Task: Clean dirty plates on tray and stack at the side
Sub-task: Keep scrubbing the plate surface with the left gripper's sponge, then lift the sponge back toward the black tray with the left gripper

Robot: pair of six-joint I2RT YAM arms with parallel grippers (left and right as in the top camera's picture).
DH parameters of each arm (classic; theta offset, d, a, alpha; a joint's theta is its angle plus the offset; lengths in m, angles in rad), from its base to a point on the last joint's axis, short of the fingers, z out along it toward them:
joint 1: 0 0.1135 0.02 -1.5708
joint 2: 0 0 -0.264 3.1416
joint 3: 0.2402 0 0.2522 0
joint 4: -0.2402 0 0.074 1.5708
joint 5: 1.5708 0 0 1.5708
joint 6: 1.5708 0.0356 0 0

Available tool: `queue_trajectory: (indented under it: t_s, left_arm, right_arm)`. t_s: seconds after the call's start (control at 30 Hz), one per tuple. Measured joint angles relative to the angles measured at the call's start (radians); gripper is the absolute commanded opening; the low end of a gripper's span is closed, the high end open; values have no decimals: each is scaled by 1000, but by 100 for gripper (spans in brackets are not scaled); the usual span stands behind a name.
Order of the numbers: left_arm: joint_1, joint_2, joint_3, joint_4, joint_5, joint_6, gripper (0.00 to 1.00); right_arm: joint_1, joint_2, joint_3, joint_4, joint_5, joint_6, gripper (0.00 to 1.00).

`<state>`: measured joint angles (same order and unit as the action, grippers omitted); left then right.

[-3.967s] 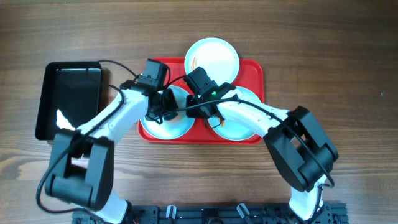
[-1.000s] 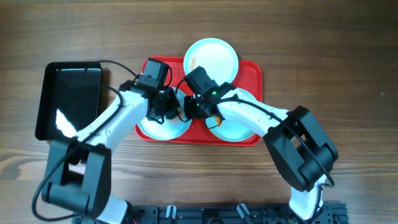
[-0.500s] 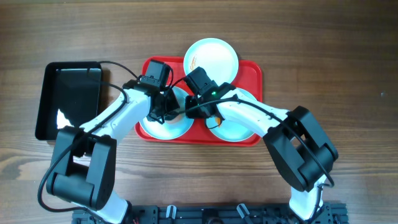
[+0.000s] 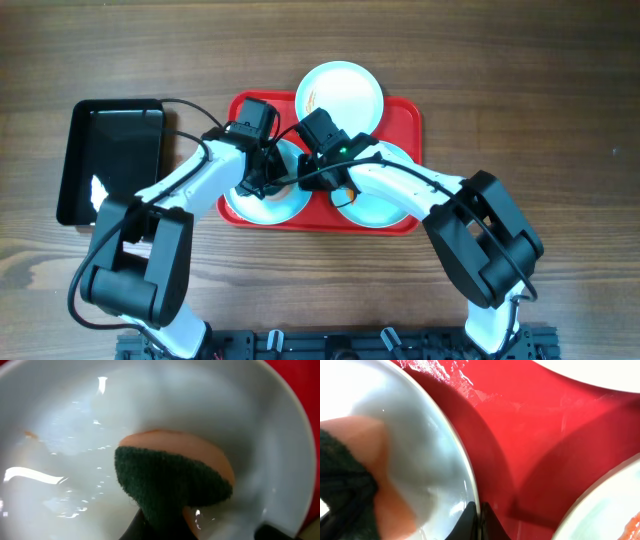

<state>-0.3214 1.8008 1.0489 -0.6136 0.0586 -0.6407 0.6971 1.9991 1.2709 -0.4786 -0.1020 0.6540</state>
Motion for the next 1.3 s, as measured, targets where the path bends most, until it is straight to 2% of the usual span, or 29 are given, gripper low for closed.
queue_trajectory:
  t_s: [0.47,0.9,1.3]
  left_arm:
    - [152,0,5,-95,-23,63,4]
    - [196,-15,9,-162,-11,79,4]
    - [211,-271,3,-232,71,79,4]
  right_arm:
    - [1,0,2,-3,2,0,4]
    - [3,0,2,-5,3,15,4]
    - [3,0,3,-12,17,15,4]
